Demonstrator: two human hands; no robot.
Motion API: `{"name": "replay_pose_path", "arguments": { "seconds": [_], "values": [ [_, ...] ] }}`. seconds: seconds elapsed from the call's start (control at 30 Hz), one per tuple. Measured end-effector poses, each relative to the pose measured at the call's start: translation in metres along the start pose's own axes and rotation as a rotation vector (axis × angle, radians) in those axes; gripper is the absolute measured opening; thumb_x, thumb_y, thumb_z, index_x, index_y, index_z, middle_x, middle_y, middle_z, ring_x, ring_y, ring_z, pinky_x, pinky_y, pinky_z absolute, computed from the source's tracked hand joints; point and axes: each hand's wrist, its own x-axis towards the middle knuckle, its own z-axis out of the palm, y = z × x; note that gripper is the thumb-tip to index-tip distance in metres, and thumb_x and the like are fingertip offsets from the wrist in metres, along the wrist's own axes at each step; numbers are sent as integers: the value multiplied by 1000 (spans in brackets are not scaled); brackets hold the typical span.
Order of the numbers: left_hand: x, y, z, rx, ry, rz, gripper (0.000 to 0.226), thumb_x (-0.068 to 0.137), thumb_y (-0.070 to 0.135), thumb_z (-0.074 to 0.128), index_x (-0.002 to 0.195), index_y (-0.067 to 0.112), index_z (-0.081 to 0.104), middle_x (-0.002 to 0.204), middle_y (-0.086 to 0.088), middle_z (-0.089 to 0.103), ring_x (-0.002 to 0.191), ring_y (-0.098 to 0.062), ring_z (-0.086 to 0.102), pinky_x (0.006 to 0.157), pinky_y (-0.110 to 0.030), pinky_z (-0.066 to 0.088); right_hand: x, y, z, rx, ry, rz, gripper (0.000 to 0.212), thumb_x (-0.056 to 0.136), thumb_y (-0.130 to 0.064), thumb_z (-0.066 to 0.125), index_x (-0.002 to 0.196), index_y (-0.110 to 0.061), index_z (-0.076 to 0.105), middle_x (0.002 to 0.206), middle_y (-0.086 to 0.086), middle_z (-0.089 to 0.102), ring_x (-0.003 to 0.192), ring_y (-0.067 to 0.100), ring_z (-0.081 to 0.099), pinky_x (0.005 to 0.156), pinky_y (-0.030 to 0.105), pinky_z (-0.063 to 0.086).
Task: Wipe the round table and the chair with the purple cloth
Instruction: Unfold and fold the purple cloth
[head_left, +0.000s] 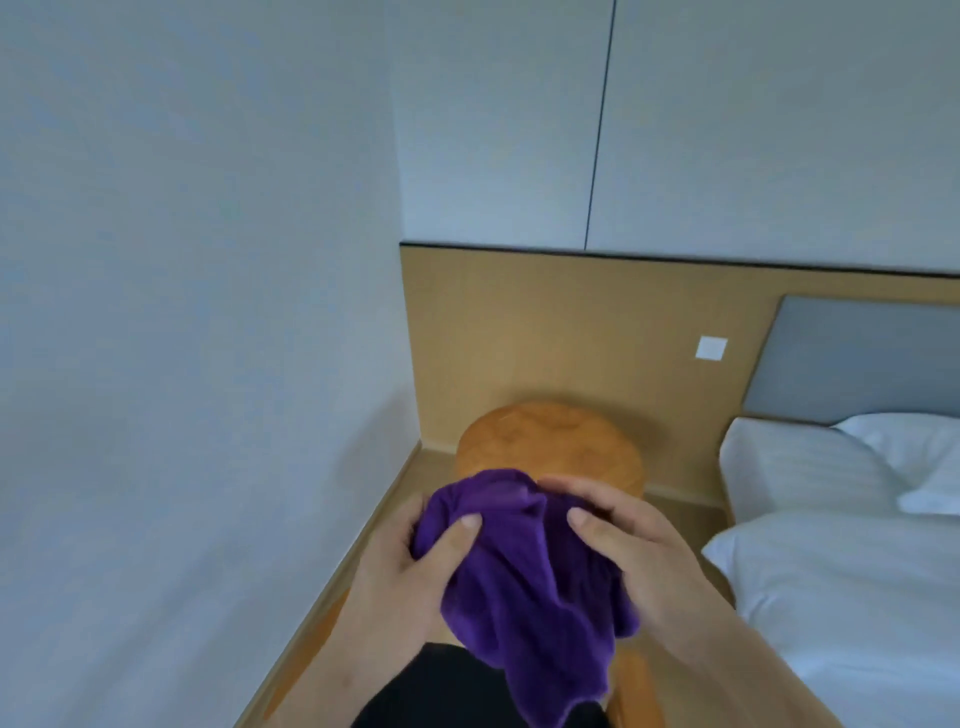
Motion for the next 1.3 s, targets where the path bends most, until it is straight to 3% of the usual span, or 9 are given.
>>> {"name": "replay_pose_path", "arguments": {
  "seconds": [0.17,0.33,0.47,0.63,0.8,0.93,1.07,1.2,1.3],
  "values": [
    [-16,60,25,-184,-73,-29,53,80,46,75,99,-1,58,88,-13,70,82,-26,68,85,-46,56,-41,-70,-31,-252,183,-188,30,95,2,63,102,-24,77,99,-6,76,88,11,72,72,20,57],
    [-27,87,28,-317,-170,-79,44,74,33,74,108,10,58,94,-6,72,86,-21,68,82,-37,53,-67,-119,-38,-422,293,-357,32,96,-5,65,99,-34,78,97,-7,72,77,11,67,77,25,57],
    [-27,105,16,-179,-292,-16,43,80,25,75,121,17,63,109,-8,75,99,-29,71,92,-43,55,-72,-152,-26,-547,313,-448,37,96,-7,65,96,-44,73,97,-19,67,91,-5,60,77,8,46],
    [-19,136,-2,-19,-352,128,26,93,23,71,116,13,68,111,-9,74,105,-29,71,95,-41,58,-65,-178,-4,-594,347,-509,38,97,-6,63,98,-43,73,97,-24,67,93,-8,61,81,14,49],
    [-6,166,-33,47,-393,198,49,74,34,84,112,9,66,106,-9,74,95,-23,74,79,-29,59,-53,-208,12,-548,426,-584,43,95,1,59,101,-39,73,102,-18,70,94,0,65,84,21,53],
    [8,167,-56,124,-425,183,62,62,26,96,115,17,66,107,-5,73,94,-22,74,78,-29,59,-35,-223,24,-501,416,-541,35,97,-4,57,114,-31,73,103,-5,68,93,20,72,84,42,62],
    [18,146,-61,258,-491,143,72,64,7,94,125,24,59,115,-2,70,98,-17,73,84,-33,61,-23,-231,44,-556,403,-558,33,98,-6,56,116,-27,73,103,-7,65,90,17,70,77,33,62],
    [20,120,-59,308,-652,49,85,64,26,89,137,37,47,130,9,61,119,-11,61,104,-39,52,-14,-230,59,-523,409,-566,33,96,-4,56,114,-25,74,97,-7,64,82,16,67,63,21,54],
    [19,112,-44,318,-489,74,72,75,39,87,134,33,45,130,13,50,120,-7,51,99,-29,48,-6,-222,65,-469,446,-515,32,94,-1,56,110,-22,75,89,-5,62,76,13,63,64,28,57]
  ]
}}
